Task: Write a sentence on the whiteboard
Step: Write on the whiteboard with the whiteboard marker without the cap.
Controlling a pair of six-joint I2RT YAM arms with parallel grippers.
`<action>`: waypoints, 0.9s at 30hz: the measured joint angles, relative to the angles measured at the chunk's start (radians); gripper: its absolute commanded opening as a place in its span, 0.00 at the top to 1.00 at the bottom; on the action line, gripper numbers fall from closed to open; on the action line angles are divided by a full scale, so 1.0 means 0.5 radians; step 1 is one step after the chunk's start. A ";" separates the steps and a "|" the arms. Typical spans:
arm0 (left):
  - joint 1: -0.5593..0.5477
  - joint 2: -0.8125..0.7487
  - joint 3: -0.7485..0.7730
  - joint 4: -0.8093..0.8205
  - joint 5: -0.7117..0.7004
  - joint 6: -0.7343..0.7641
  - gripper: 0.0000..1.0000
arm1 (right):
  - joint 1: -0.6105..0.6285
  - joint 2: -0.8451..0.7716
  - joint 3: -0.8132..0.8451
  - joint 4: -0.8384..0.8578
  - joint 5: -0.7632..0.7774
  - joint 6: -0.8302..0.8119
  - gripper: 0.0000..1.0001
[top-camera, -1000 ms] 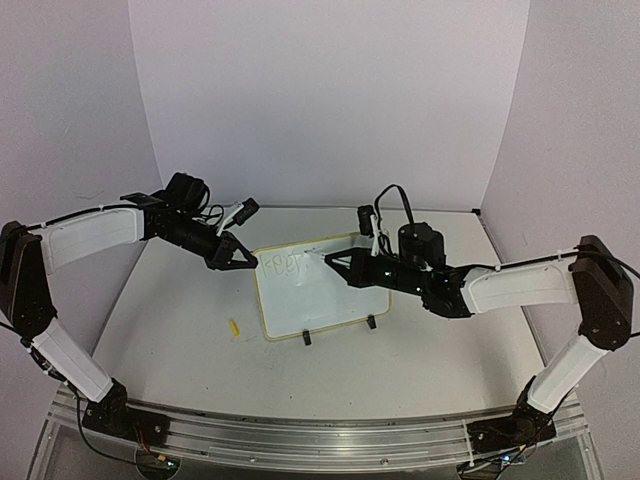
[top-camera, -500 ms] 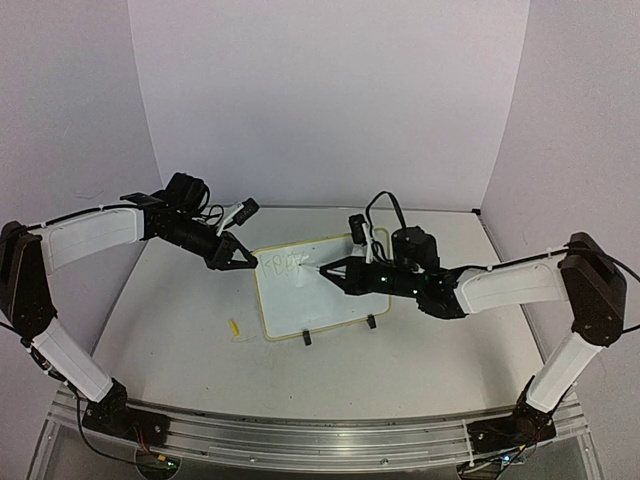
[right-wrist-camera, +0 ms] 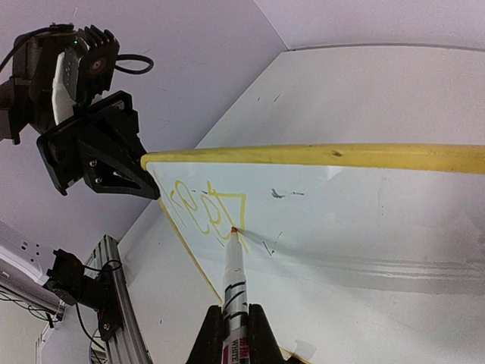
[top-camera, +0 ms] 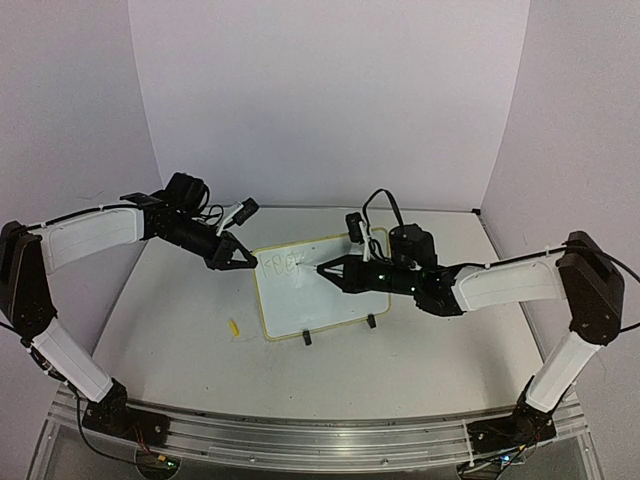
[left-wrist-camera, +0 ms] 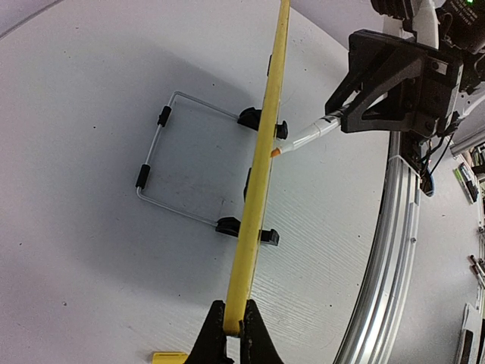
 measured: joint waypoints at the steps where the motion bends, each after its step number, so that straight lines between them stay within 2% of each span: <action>1: 0.000 0.000 0.000 0.000 0.000 0.000 1.00 | 0.000 -0.001 0.000 0.000 -0.002 -0.001 1.00; 17: -0.010 -0.006 0.000 -0.011 -0.005 0.008 1.00 | -0.036 -0.376 -0.156 -0.119 -0.138 -0.050 1.00; 27: -0.038 -0.029 0.000 -0.034 -0.045 0.010 1.00 | -0.308 -0.434 -0.201 -0.175 -0.479 -0.086 1.00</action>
